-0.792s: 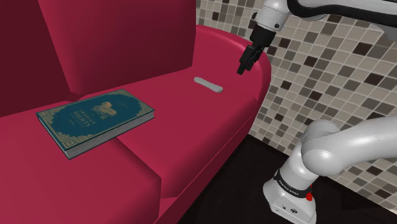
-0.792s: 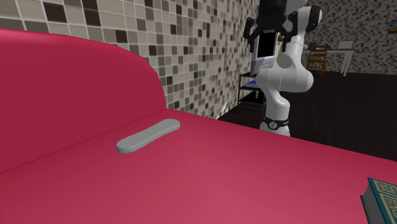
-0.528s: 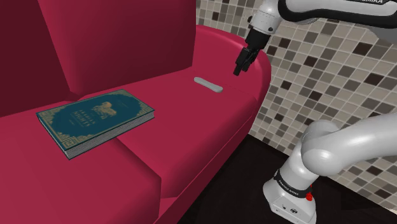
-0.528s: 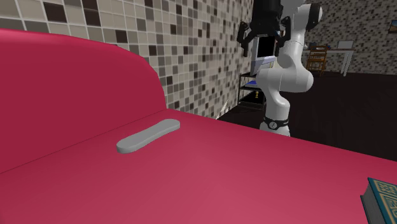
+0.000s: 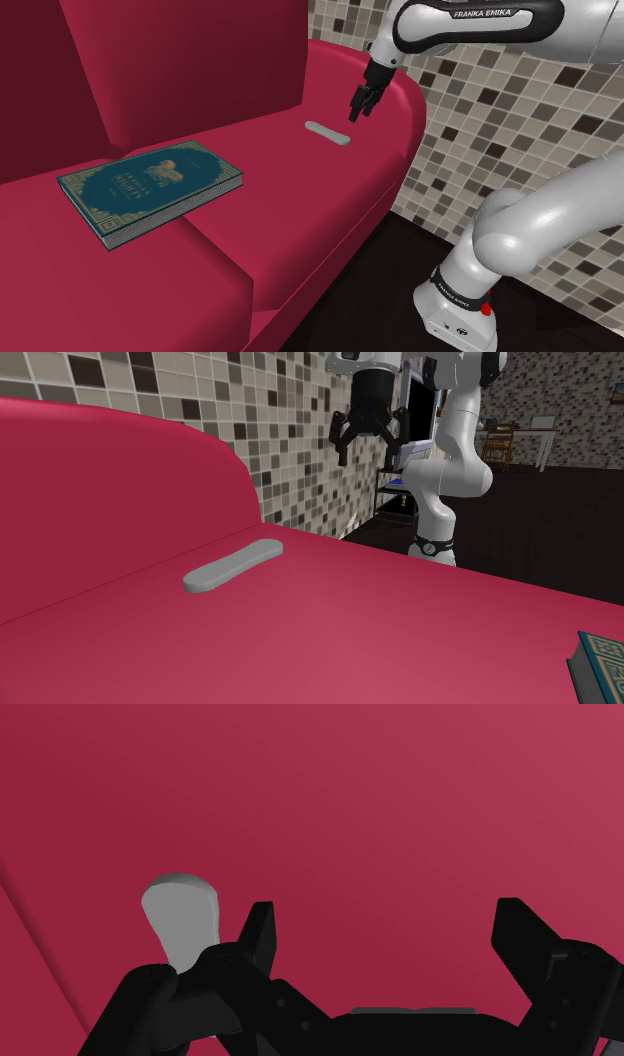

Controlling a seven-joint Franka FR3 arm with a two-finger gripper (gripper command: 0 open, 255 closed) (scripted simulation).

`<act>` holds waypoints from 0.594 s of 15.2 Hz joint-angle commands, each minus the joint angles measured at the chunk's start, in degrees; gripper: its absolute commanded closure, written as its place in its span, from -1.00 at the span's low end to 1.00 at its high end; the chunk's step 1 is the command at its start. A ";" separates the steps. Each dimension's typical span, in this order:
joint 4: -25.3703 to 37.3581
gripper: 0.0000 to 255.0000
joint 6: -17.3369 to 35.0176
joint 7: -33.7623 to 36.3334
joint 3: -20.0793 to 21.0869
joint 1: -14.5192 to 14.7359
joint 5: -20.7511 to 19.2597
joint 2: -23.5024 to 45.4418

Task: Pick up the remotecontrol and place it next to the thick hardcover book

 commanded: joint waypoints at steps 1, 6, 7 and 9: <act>1.41 -1.00 2.33 -1.10 -1.06 -0.15 -0.02 3.68; 6.22 -1.00 7.22 -4.59 -3.99 -0.62 0.88 13.48; 7.40 -1.00 8.03 -5.34 -4.53 -0.74 1.24 15.51; 9.96 -1.00 9.49 -6.88 -5.54 -1.01 2.12 19.64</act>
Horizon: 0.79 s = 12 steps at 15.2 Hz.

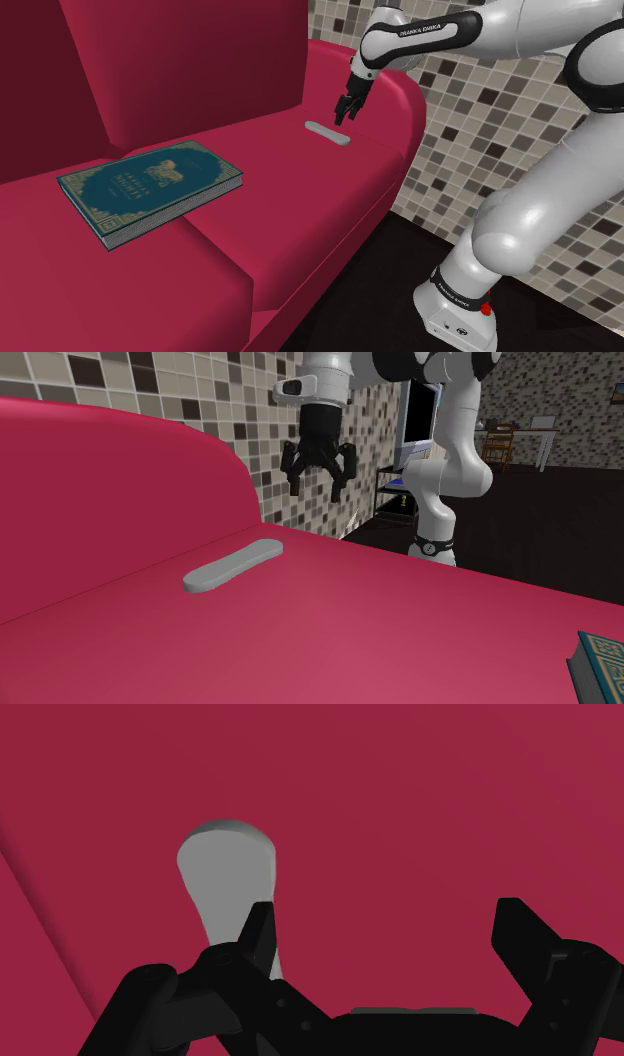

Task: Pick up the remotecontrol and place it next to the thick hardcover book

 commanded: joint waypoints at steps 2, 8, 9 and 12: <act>5.16 -1.00 1.61 -2.39 -1.43 -0.42 1.67 6.94; 15.60 -1.00 3.61 -7.08 -3.07 -2.52 5.85 20.01; 17.63 -1.00 3.69 -7.79 -3.18 -3.03 6.59 22.25; 21.17 -1.00 4.28 -9.04 -3.16 -4.12 8.00 26.59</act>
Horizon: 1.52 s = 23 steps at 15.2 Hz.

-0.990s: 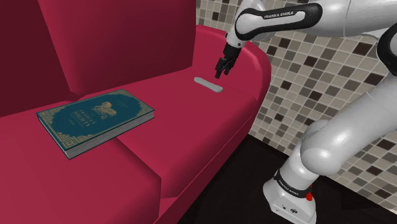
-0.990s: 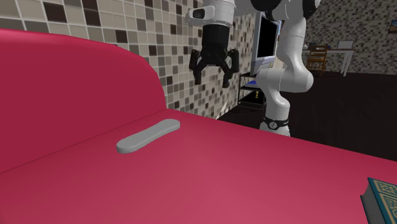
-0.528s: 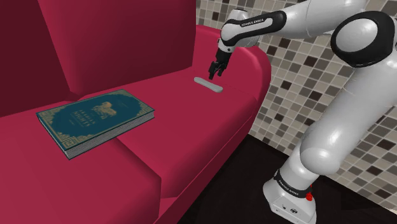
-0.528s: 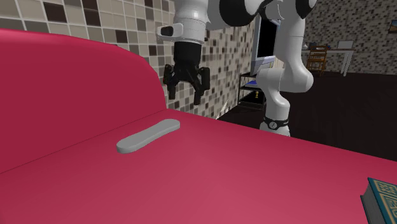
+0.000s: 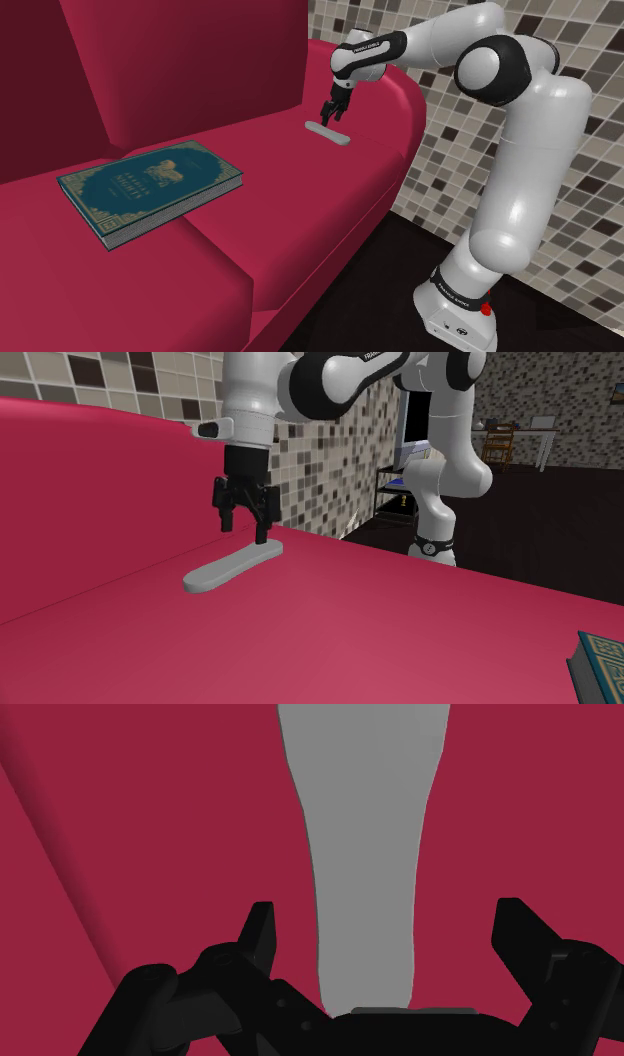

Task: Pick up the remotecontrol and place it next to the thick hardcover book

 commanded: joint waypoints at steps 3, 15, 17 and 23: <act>-0.12 -1.00 2.46 -0.71 0.21 -0.41 0.93 2.44; -0.85 1.00 4.58 -1.11 0.45 -0.59 1.56 3.92; -0.85 1.00 4.58 -1.11 0.45 -0.59 1.56 3.92; -0.85 1.00 4.58 -1.10 0.45 -0.58 1.56 3.92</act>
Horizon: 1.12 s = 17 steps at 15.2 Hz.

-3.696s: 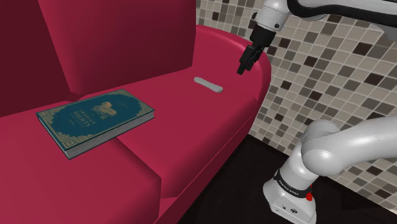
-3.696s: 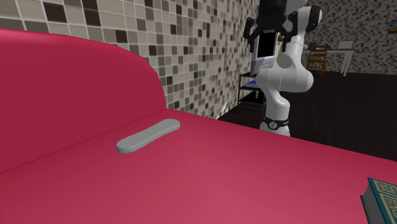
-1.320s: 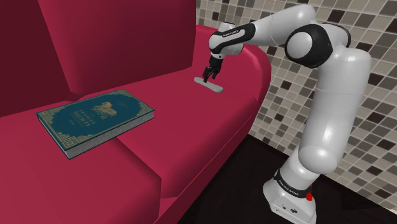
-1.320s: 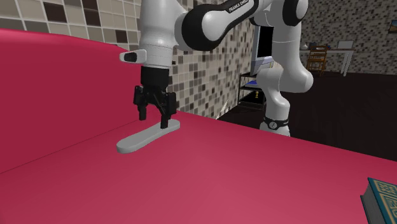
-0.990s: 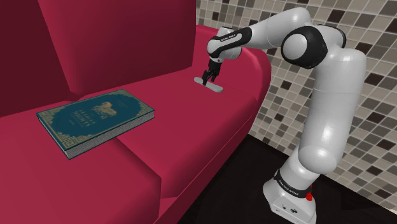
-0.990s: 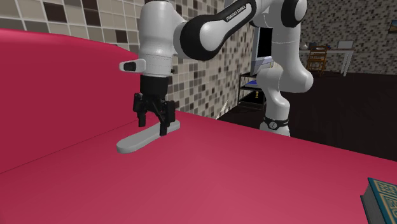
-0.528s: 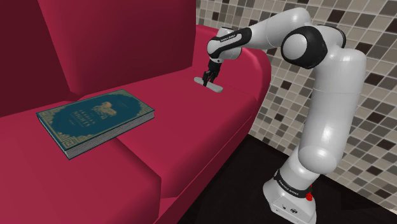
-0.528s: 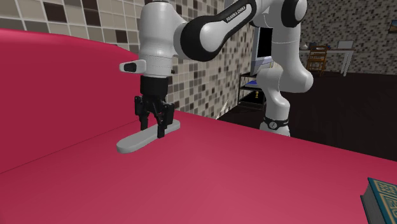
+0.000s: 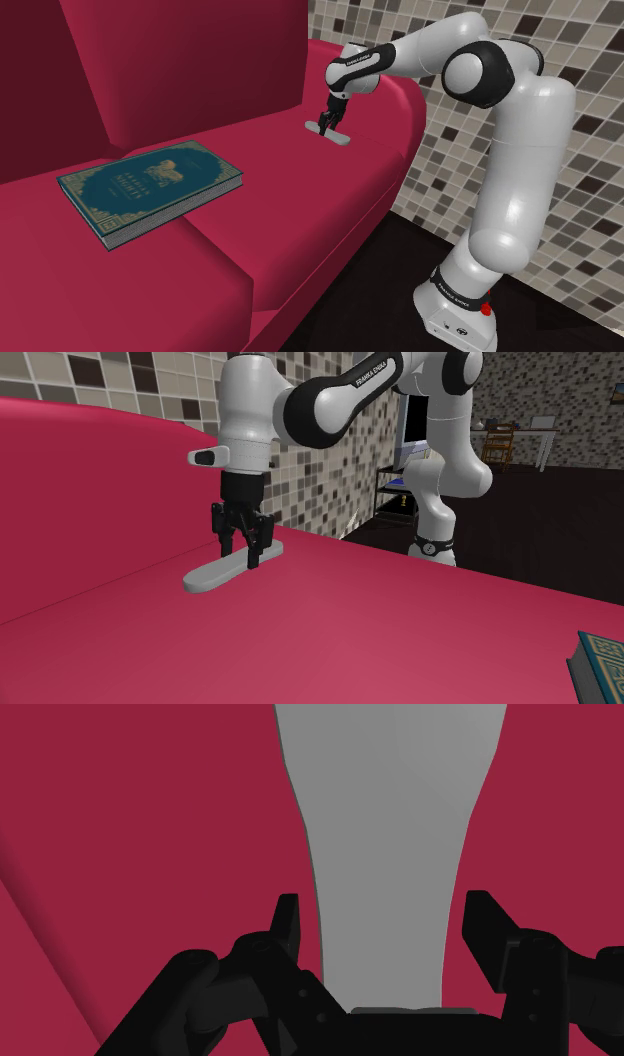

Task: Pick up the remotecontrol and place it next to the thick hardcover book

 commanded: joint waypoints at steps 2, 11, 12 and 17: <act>0.38 1.00 -0.65 0.11 -0.06 0.02 -0.15 -0.29; 4.58 1.00 -6.80 0.96 -0.46 0.18 -1.23 -2.37; 5.11 1.00 -7.51 1.04 -0.49 0.18 -1.33 -2.54; 8.05 1.00 -11.09 1.39 -0.64 0.17 -1.72 -3.24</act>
